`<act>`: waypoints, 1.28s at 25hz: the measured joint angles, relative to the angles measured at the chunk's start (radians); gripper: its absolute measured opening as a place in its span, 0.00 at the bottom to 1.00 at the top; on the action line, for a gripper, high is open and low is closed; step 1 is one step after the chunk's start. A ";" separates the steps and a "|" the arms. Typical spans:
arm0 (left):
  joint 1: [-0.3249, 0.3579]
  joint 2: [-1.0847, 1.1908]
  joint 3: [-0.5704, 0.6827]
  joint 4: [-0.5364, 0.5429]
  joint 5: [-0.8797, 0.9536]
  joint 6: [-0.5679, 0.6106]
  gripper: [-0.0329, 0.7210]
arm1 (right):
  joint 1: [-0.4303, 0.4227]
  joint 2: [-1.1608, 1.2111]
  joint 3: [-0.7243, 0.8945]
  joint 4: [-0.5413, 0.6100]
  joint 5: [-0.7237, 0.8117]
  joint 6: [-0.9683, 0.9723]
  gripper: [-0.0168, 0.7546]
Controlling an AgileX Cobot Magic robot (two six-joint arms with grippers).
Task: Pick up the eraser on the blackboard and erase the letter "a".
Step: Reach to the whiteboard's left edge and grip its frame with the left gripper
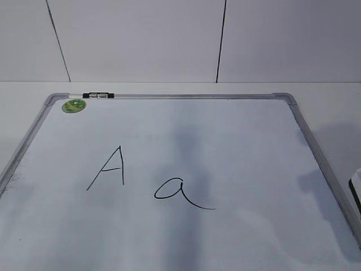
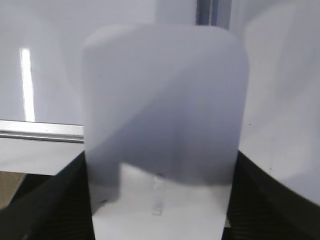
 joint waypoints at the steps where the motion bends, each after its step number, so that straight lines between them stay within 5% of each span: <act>1: -0.002 0.047 -0.006 -0.001 -0.007 0.000 0.38 | 0.000 0.000 0.000 0.000 0.000 0.000 0.76; 9: -0.004 0.450 -0.146 -0.002 -0.045 0.000 0.41 | 0.000 0.000 0.000 0.000 0.000 0.000 0.76; 20: -0.004 0.865 -0.381 0.011 -0.044 0.000 0.85 | 0.000 0.000 0.000 0.000 0.000 -0.002 0.76; 26: -0.004 1.054 -0.479 0.076 -0.039 0.000 0.85 | 0.000 0.000 0.000 -0.010 -0.002 -0.002 0.76; 32: -0.004 1.204 -0.585 0.091 0.027 0.000 0.67 | 0.000 0.000 0.000 -0.026 -0.018 -0.006 0.76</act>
